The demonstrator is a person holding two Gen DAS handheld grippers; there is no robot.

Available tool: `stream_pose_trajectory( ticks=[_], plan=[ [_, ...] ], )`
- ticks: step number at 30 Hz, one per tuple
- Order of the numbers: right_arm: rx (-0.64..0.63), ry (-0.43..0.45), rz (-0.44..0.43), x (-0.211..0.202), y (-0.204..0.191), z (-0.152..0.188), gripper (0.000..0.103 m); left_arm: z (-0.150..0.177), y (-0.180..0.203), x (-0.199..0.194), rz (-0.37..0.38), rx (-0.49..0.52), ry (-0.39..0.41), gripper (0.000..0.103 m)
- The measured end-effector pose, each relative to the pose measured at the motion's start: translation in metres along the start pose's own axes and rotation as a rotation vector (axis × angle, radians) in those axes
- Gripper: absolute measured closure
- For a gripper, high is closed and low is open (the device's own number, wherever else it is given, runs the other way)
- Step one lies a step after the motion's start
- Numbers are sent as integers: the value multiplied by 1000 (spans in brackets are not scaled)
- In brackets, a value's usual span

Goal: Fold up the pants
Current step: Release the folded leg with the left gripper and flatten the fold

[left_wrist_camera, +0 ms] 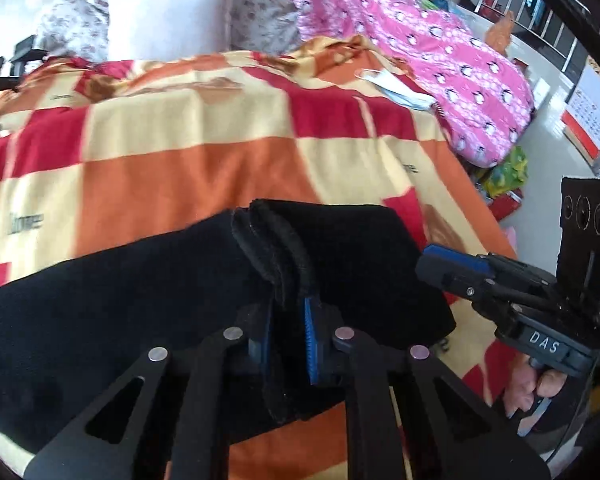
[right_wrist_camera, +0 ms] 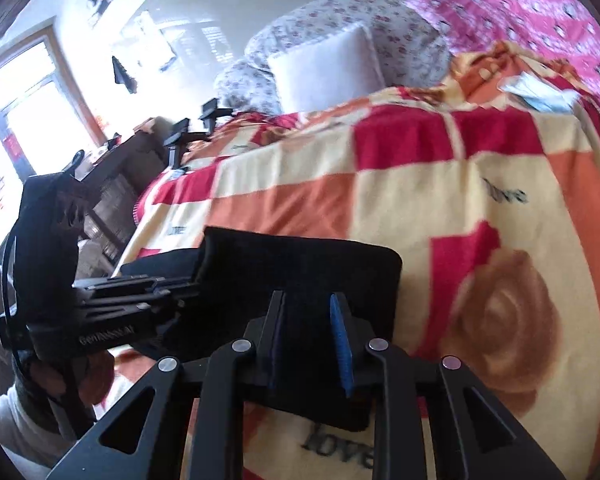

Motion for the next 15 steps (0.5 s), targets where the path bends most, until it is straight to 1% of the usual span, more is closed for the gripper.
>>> stream_pose_trajectory(
  ticks=[3,4,5,6,8,9,11,12,13,14,15],
  plan=[
    [-27,-25,3,17,-12,1,79,12,-12,10,-5,-28,-36,92],
    [-34,-44,19,28,-12,5,79,16,-16,18,-9,-43,-44,91],
    [-38,-59,36,36,-11,7,81,17,-18,21,-15,-47,-42,90],
    [-39,-72,46,42,-9,10,81,17,-19,22,-21,-49,-35,85],
    [-32,-68,40,46,-9,10,81,15,-23,20,-36,-49,-19,78],
    [-27,-74,38,45,-8,9,81,14,-25,17,-50,-47,-15,69],
    [-38,-66,54,37,-9,5,81,10,-31,6,-97,-42,17,58],
    [-44,-62,62,33,-10,4,78,7,-33,-1,-118,-43,40,53],
    [-53,-57,73,27,-11,4,75,5,-34,-8,-126,-47,60,51],
    [-56,-56,75,24,-12,4,68,2,-33,-11,-124,-46,72,47],
    [-60,-55,79,20,-12,4,65,1,-32,-15,-126,-42,83,43]
  ],
)
Point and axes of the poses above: each gripper's, at about its wrist camera, not at the fingertips, and x roughly the way its jaws point, y to its right, z to its underside, the point moved 10 cm from there along x, roughly the way its jaws point, and after that the axes turned 9 degrees about z, right-handed, at the moved point
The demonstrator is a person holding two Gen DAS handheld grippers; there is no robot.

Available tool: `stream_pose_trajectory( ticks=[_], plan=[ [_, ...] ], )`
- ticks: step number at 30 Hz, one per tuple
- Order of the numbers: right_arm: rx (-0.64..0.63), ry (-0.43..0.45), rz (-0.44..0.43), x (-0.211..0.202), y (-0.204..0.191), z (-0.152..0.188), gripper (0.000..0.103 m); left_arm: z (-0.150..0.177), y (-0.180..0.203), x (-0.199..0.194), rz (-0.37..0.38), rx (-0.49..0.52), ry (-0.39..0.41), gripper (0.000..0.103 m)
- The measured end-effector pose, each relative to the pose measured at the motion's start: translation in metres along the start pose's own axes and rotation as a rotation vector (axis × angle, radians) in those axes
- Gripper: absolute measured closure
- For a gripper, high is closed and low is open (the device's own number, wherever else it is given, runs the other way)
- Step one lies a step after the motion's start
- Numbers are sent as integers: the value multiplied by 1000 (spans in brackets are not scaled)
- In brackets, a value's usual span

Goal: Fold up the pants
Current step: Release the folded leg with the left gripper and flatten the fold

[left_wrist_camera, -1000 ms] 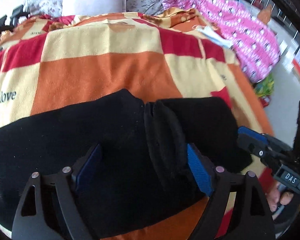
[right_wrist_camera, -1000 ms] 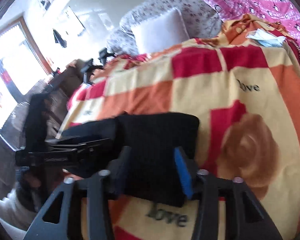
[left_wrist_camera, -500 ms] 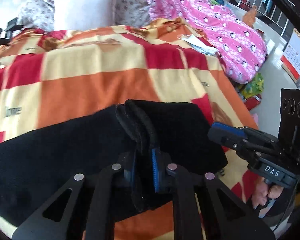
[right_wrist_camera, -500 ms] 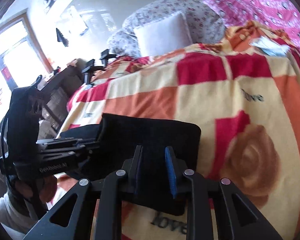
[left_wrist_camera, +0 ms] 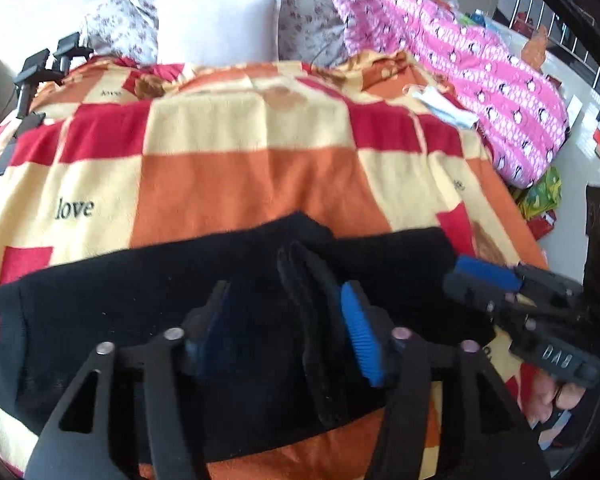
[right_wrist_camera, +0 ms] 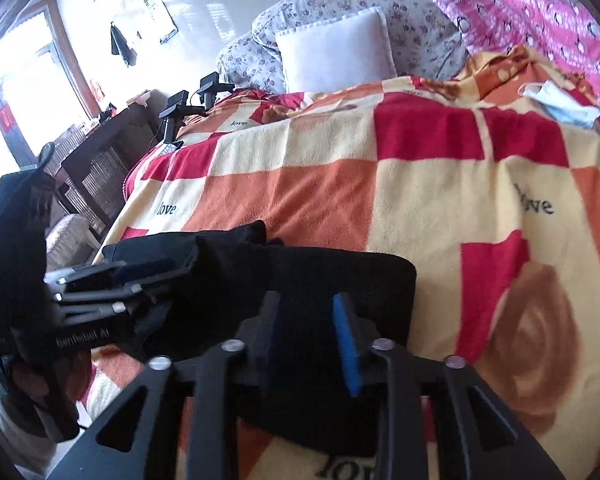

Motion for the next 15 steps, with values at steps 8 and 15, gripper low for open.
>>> stream_pose_trajectory(
  ticks=[8,15],
  plan=[
    [-35,-8,28,-14,-4,19,65,10,-4,16,-143,46,3,37],
    [-28,-22,30,-3,-7,26,65,18,-8,26,-147,-5,12,33]
  ],
)
Point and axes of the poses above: each gripper's, at about its wrist camera, not at the fingertips, and x roughly the way its jaws point, y to its right, z to its underside, the point moved 10 cm from there along x, roughly the way its jaws point, and after that the axes turned 9 degrees about z, right-handed, at the moved point
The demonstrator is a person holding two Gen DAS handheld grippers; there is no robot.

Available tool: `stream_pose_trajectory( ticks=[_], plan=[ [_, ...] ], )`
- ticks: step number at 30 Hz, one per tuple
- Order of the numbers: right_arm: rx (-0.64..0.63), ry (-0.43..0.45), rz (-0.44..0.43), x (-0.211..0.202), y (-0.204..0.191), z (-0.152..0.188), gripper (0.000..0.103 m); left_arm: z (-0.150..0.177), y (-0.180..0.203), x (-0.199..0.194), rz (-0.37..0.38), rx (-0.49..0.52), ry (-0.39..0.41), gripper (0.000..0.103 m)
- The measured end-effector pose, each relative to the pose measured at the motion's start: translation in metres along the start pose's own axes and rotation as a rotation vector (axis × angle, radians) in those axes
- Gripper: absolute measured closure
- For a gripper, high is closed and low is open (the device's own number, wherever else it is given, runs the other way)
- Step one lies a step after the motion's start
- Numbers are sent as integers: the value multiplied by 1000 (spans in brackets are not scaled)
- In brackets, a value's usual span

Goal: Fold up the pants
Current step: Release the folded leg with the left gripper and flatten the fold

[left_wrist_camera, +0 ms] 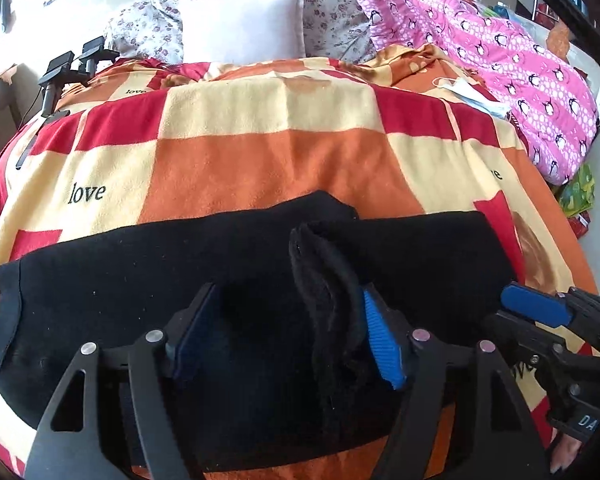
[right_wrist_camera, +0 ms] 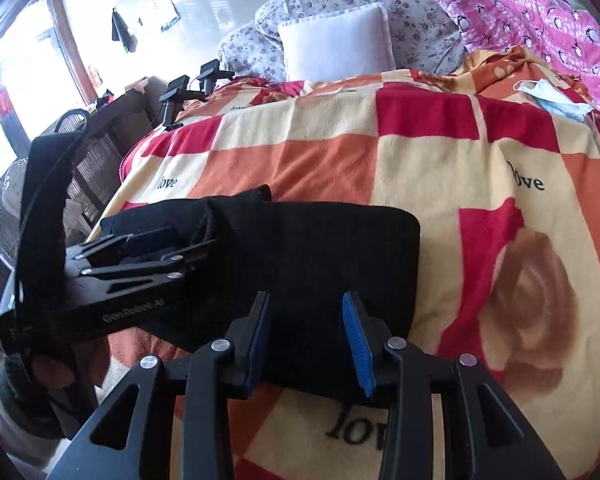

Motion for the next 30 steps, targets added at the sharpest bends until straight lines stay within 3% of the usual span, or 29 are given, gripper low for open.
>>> stream_pose_trajectory(
  ticks=[8,16,21,30],
  plan=[
    [-8,38,8,-25,-1,-8,65,-6,-3,-26,-15,3,45,33],
    [-18,-33,3,0,-8,11,63,-1,-10,-34,-54,16,53,33],
    [-29,-22,6,-8,-14,6,62,2,-17,-37,-60,3,47,33],
    [-69,0,-6,-4,-35,-18,58,6,-36,-47,-71,-35,58,19]
  ],
)
Point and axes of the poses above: each gripper's, at about its wrist camera, not at the fingertips, and x roughly the way its jaws point, y to its right, z to its underside, the point moved 10 cm from there along x, roughly the way its jaws point, and after that the axes turned 9 degrees about z, right-handed, at the moved point
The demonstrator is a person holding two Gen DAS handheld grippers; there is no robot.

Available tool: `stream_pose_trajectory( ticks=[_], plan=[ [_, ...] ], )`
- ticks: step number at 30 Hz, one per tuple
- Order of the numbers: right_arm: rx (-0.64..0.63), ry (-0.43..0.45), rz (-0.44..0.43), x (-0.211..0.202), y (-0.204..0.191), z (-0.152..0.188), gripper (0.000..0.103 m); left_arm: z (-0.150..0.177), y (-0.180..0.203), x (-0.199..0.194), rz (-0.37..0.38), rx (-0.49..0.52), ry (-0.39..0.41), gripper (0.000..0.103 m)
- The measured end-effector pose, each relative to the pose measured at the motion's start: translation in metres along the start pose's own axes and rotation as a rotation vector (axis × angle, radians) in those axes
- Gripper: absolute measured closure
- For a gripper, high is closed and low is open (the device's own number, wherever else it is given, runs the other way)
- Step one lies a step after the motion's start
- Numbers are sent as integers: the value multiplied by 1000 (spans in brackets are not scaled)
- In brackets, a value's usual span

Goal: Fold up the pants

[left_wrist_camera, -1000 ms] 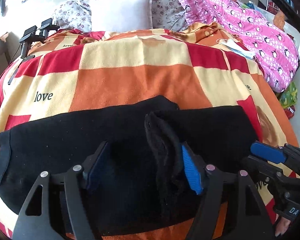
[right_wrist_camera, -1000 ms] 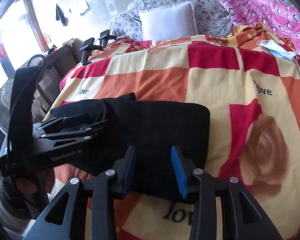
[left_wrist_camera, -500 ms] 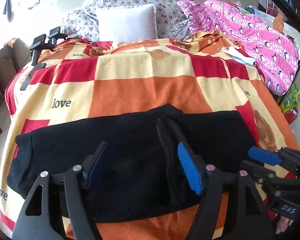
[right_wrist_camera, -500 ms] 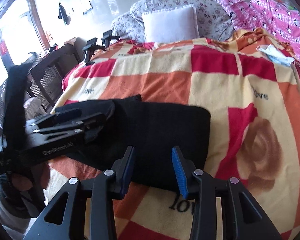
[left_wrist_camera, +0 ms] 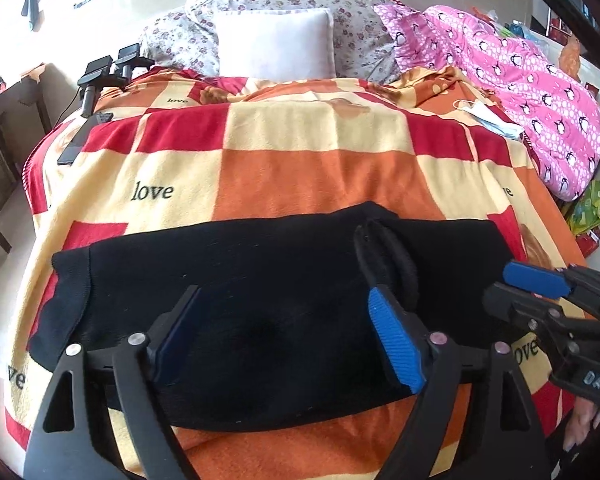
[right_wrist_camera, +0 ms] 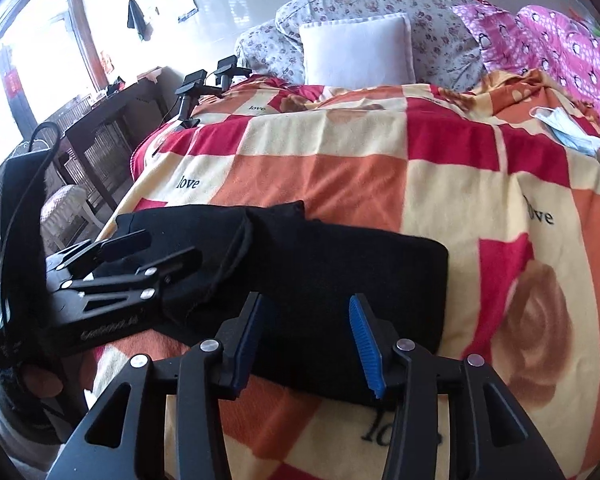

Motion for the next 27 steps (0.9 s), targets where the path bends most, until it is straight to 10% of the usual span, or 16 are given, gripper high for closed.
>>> stream_pose_trajectory(
  ticks=[27],
  plan=[
    [-94,-35,28,36,-39,-15,54,12,-52,-22,-35,-70,-5,19]
  ],
)
Point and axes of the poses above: each gripper's, at about its wrist camera, not at the fingertips, and x roughly the way its jaws point, y to its right, z to its underside, the point moved 10 cm from there along x, roughly the way its jaws point, and after that the axes turned 9 degrees about z, right-handed, at the moved point
